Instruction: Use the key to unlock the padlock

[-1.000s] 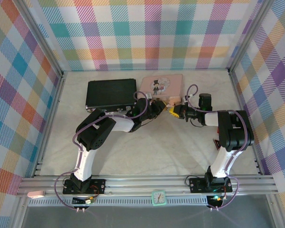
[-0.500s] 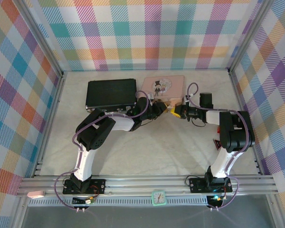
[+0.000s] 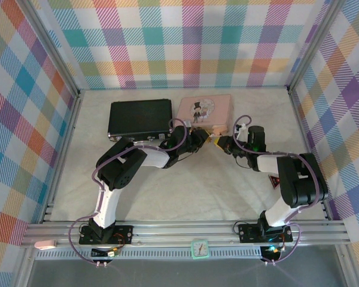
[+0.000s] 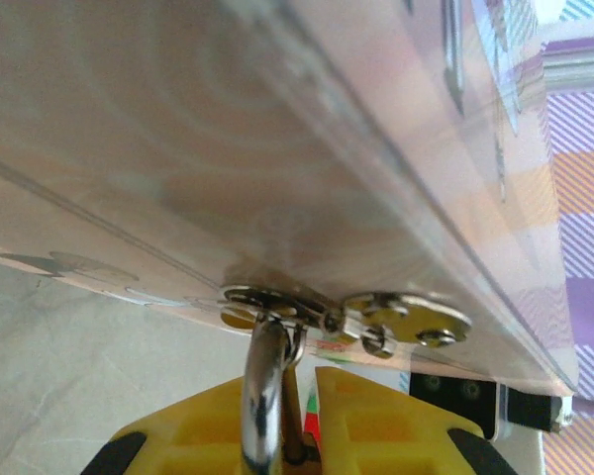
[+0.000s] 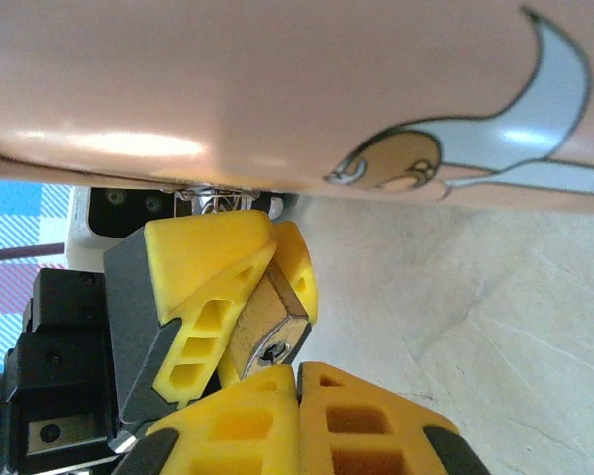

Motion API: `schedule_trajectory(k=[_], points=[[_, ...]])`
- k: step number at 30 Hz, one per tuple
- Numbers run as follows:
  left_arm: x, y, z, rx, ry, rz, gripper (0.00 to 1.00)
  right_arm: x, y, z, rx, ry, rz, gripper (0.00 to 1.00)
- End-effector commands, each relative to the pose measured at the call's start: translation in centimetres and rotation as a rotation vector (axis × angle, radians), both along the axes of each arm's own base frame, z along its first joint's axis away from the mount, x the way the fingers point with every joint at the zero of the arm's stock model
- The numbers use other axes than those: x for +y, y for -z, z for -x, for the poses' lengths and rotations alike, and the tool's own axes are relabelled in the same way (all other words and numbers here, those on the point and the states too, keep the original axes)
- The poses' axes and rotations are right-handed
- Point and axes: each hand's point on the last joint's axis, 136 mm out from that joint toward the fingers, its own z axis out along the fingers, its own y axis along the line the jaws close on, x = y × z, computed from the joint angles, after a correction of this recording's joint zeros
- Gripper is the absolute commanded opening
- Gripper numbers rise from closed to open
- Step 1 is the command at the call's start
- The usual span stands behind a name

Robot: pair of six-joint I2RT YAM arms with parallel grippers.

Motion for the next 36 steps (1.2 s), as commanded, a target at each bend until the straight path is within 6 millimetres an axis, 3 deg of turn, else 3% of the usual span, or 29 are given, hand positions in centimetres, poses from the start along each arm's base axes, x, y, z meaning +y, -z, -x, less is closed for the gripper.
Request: schedule_trajectory(k=[1, 16, 20, 27, 33, 36], points=[[-2.8, -7.3, 2.2, -0.068, 0.073, 0.229, 0.00, 0.8, -1.4, -0.6, -0.070, 0.025, -0.006, 0.00], [-3.7, -8.7, 2.4, -0.042, 0.076, 0.326, 0.00, 2.7, -1.6, -0.1, -0.042, 0.016, -0.162, 0.00], [-4.2, -8.8, 2.8, -0.053, 0.111, 0.343, 0.00, 3.4, -1.8, -0.1, -0.047, -0.035, -0.151, 0.00], [-5.1, -9.5, 3.8, -0.059, 0.171, 0.366, 0.00, 3.5, -0.2, -0.2, -0.052, -0.045, -0.040, 0.00], [-4.9, -9.6, 3.9, -0.057, 0.164, 0.384, 0.00, 4.7, -0.3, -0.7, 0.151, -0.015, -0.264, 0.00], [-5.0, -9.8, 4.1, -0.067, 0.175, 0.378, 0.00, 5.3, -0.6, -1.0, 0.172, -0.014, -0.328, 0.00]])
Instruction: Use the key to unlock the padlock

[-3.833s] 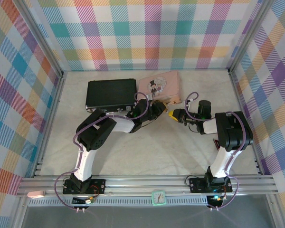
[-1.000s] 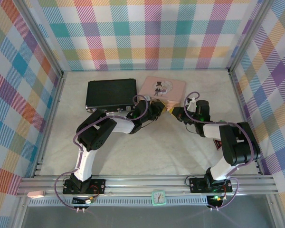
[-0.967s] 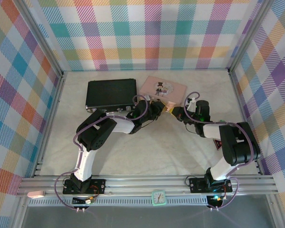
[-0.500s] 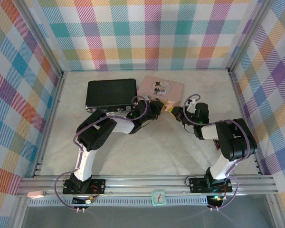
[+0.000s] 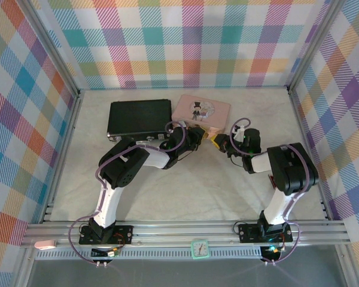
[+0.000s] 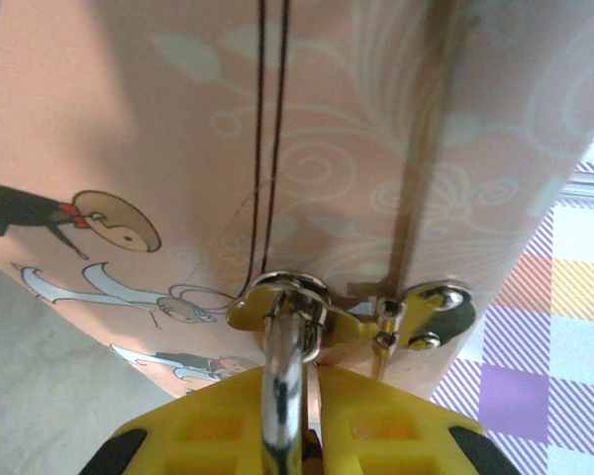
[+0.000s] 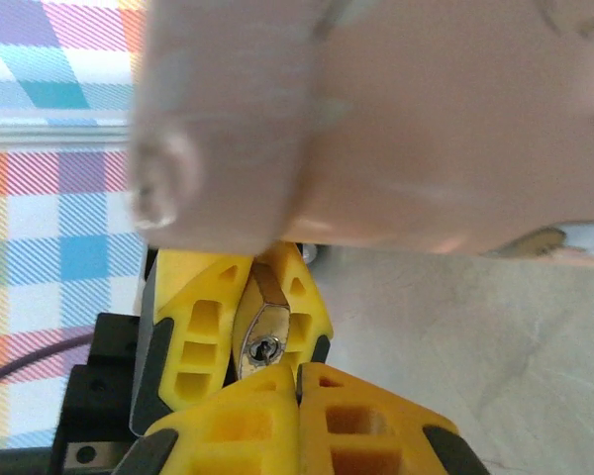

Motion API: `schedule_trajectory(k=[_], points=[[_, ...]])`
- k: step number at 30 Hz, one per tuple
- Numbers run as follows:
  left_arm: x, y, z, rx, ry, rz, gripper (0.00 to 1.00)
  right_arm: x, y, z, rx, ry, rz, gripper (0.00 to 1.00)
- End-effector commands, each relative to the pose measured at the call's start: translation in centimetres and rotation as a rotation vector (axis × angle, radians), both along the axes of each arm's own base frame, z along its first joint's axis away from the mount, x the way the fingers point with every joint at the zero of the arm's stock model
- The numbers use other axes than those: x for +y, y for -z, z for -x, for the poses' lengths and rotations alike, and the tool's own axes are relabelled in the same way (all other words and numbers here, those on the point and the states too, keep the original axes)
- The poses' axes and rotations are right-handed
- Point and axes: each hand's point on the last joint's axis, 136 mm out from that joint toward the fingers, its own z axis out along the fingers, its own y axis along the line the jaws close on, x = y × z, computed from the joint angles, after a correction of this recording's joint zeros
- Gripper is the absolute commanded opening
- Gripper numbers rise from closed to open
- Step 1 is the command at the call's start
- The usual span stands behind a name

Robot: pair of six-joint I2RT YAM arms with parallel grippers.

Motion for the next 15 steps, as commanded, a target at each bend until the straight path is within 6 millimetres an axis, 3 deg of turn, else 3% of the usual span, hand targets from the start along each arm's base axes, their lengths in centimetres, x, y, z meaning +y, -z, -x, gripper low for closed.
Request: schedule_trajectory(k=[1, 12, 15], points=[[-6.4, -10.1, 6.1, -0.194, 0.308, 0.248, 0.00, 3.9, -1.5, 0.9, 0.034, -0.111, -0.113, 0.00], [-6.3, -10.0, 6.2, -0.200, 0.313, 0.234, 0.00, 3.8, -4.0, 2.2, -0.205, -0.190, 0.168, 0.00], [-6.4, -10.3, 6.2, -0.206, 0.316, 0.237, 0.00, 3.4, -3.8, 2.4, -0.229, -0.193, 0.239, 0.00]])
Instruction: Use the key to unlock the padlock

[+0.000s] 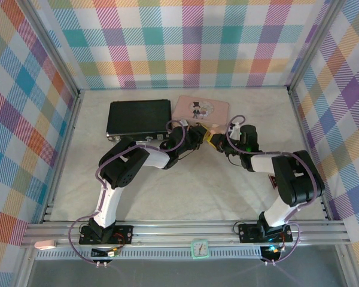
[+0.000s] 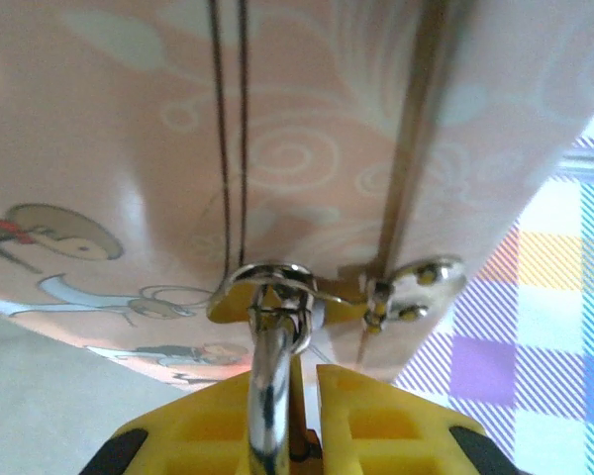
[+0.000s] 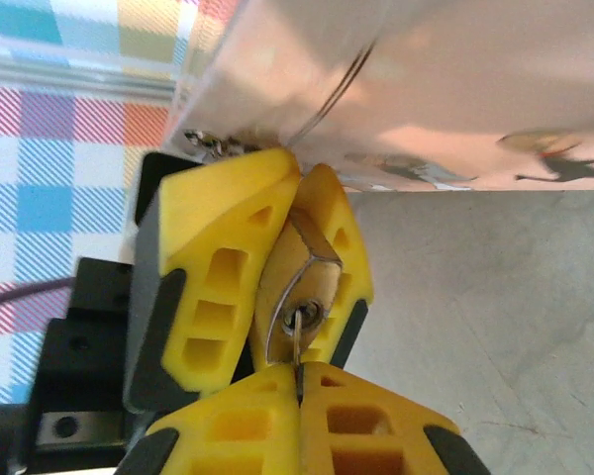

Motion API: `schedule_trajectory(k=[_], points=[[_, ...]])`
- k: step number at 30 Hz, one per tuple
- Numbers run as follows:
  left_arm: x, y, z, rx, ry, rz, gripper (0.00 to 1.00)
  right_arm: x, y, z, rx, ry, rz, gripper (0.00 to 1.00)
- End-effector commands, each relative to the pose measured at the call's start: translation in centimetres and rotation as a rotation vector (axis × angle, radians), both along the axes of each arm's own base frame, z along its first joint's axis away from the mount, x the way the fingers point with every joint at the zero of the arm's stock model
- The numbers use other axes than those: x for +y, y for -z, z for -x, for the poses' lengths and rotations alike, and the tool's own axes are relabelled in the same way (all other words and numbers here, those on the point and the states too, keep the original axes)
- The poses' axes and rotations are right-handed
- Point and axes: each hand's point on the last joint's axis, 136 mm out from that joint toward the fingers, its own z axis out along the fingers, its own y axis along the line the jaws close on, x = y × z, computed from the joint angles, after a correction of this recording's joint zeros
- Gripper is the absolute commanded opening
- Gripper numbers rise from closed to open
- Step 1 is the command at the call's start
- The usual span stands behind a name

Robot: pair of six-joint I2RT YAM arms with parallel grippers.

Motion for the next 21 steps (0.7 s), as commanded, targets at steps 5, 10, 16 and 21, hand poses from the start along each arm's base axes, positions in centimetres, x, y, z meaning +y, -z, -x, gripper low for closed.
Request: schedule_trajectory(k=[5, 10, 16, 21], points=[[-5.3, -9.1, 5.9, -0.174, 0.267, 0.187, 0.00, 1.9, -1.2, 0.1, -0.075, -0.100, 0.033, 0.00], [-4.6, -8.6, 5.8, -0.167, 0.249, 0.178, 0.00, 0.4, -0.7, -0.2, -0.042, -0.051, 0.028, 0.00], [-3.1, -5.8, 4.1, -0.178, 0.210, 0.056, 0.00, -1.3, -0.9, 1.4, -0.049, -0.081, 0.080, 0.00], [-2.9, -2.2, 2.9, -0.169, 0.204, -0.061, 0.00, -2.9, -0.4, 2.9, -0.030, -0.116, 0.143, 0.00]])
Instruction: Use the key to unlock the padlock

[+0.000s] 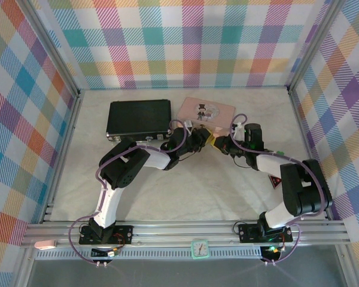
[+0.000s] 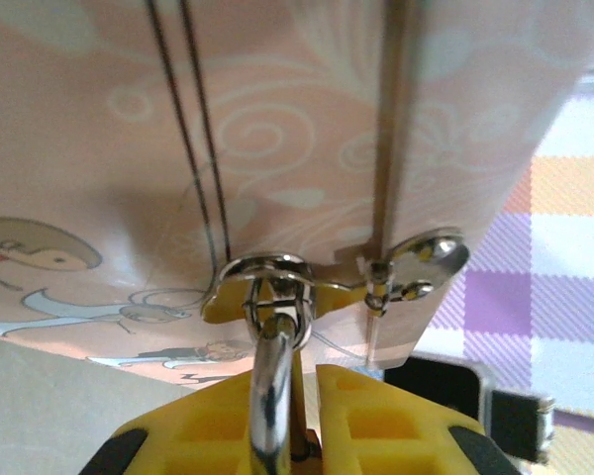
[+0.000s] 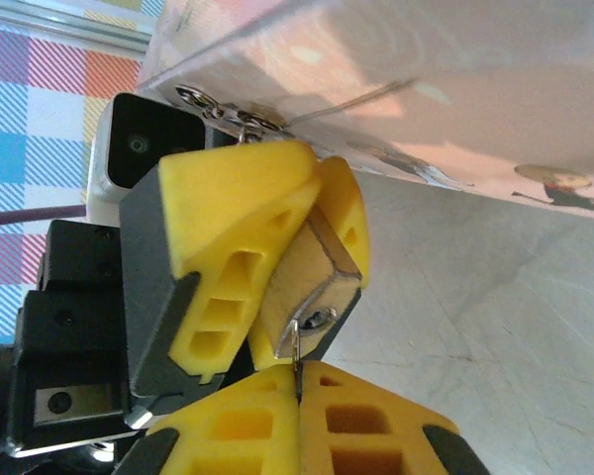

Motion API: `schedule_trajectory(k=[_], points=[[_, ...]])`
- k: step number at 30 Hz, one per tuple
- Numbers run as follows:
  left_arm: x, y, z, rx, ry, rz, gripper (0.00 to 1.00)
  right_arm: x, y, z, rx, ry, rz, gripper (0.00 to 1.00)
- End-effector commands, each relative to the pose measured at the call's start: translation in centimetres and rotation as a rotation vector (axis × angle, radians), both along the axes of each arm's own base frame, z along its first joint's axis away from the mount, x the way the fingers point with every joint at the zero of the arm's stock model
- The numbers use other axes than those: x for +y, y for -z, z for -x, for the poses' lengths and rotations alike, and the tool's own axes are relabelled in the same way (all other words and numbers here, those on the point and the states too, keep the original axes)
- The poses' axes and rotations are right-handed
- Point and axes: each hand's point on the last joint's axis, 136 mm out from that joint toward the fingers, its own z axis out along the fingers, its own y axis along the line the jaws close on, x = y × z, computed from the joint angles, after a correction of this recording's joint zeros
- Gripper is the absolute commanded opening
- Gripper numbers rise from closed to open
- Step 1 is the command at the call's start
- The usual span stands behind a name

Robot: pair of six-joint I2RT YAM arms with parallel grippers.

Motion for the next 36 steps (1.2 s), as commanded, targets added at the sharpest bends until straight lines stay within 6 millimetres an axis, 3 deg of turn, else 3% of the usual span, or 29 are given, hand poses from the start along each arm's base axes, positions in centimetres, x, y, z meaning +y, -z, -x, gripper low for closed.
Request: schedule_trajectory(k=[1, 6, 12, 17, 20, 24, 36], points=[[-1.7, -1.9, 1.0, -0.108, 0.090, -0.020, 0.00, -0.9, -0.2, 1.3, -0.021, -0.048, 0.046, 0.00], [-1.3, 1.5, 1.1, -0.110, 0.092, -0.142, 0.00, -2.3, -0.1, 2.2, -0.010, -0.035, 0.082, 0.00], [-1.1, 4.7, 1.6, -0.104, 0.094, -0.228, 0.00, -1.9, -0.9, 3.1, -0.033, -0.089, 0.075, 0.00], [-1.0, 6.4, 1.9, -0.081, 0.092, -0.254, 0.13, -0.7, -2.7, 3.6, -0.086, -0.186, 0.005, 0.00], [-0.7, 5.9, 2.2, -0.072, 0.087, -0.240, 0.26, 0.0, -4.0, 4.1, -0.120, -0.247, -0.046, 0.00], [0.8, 3.9, 2.9, -0.073, 0.074, -0.234, 0.36, 0.7, -5.8, 4.7, -0.169, -0.318, -0.108, 0.00], [5.3, -2.6, 5.0, -0.077, 0.142, -0.168, 0.50, 3.4, -9.3, 7.0, -0.278, -0.536, -0.176, 0.00]])
